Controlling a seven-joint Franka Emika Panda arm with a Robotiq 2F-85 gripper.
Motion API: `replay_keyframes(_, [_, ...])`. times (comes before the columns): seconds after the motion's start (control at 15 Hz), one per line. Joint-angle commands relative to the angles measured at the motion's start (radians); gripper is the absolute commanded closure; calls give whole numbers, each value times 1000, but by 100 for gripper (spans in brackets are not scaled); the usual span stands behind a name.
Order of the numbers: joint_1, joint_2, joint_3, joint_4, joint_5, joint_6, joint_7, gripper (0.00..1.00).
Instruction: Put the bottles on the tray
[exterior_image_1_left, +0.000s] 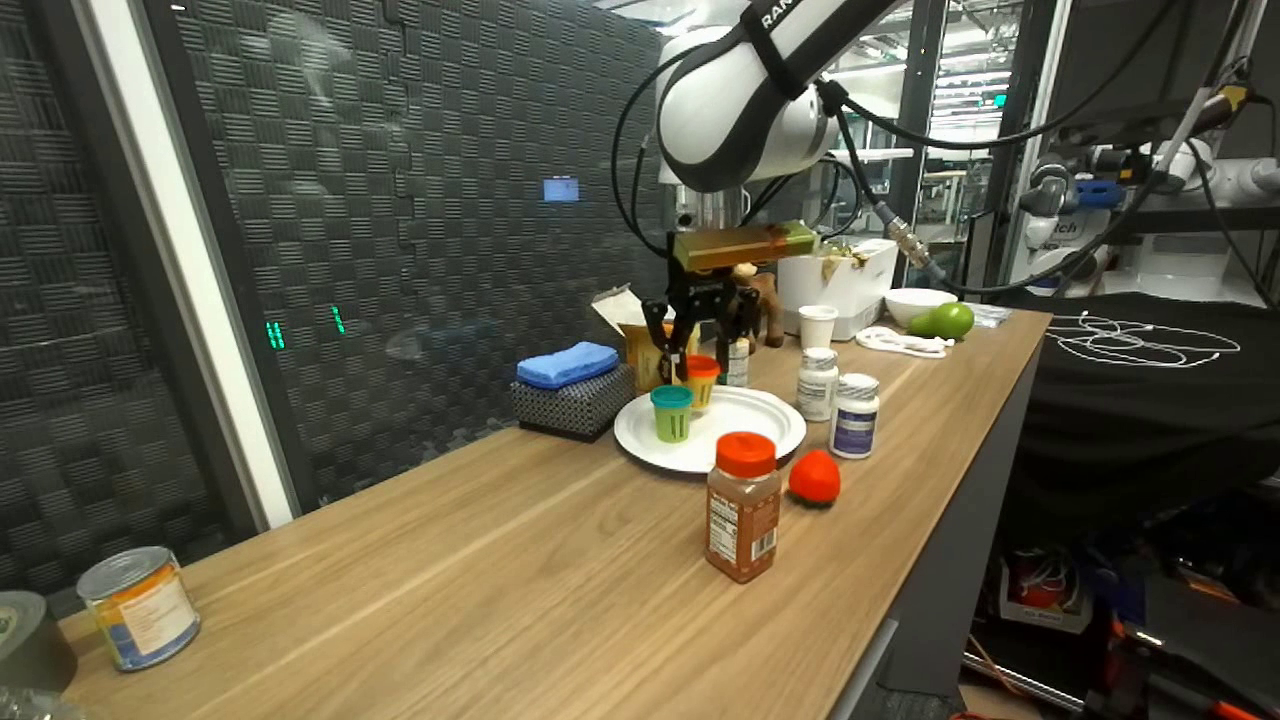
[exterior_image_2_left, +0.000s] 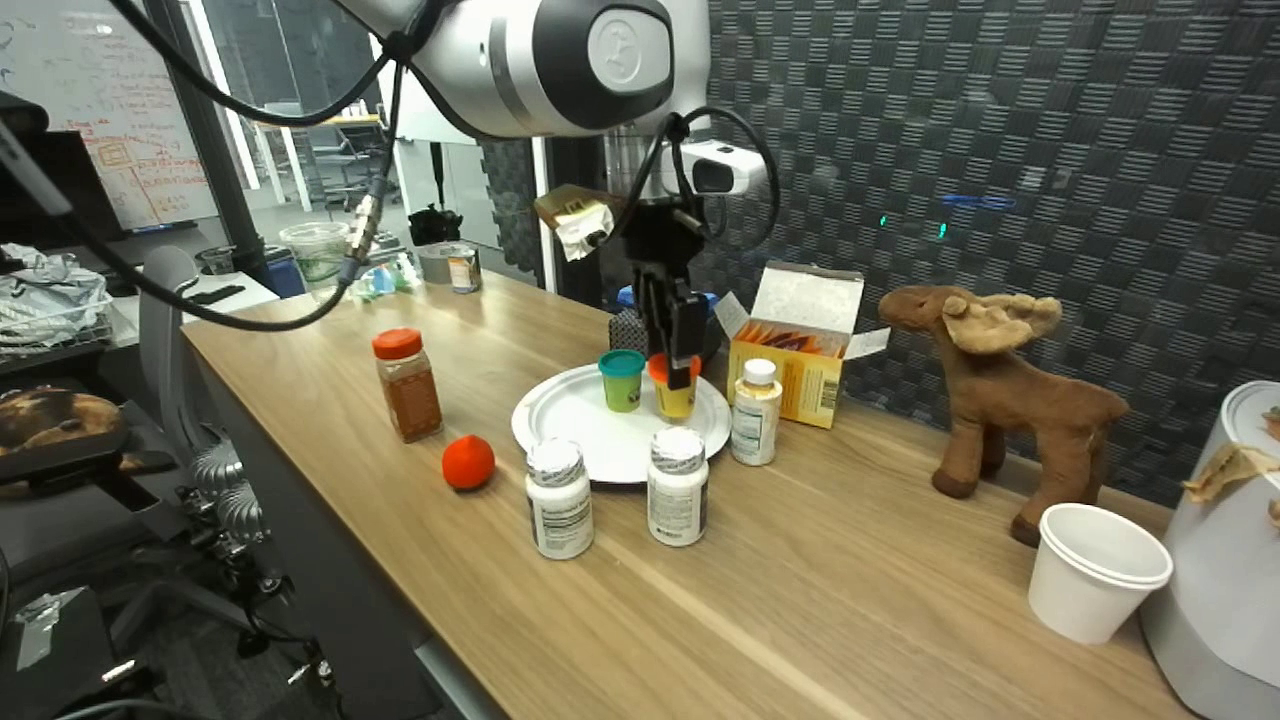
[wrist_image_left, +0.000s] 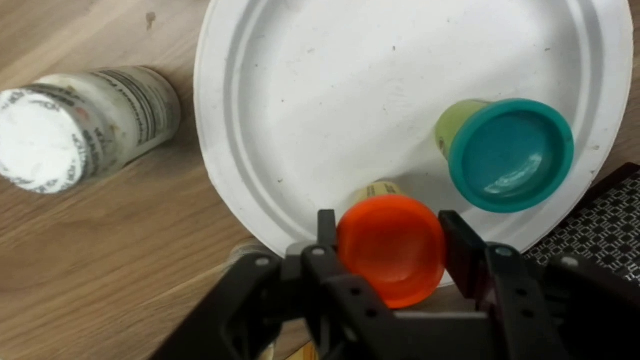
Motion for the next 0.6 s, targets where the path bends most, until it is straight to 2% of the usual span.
replay_keyframes(0.0, [4, 28, -11, 57, 22, -30, -24, 71])
replay_keyframes(0.53, [4, 66, -12, 93, 24, -48, -29, 71])
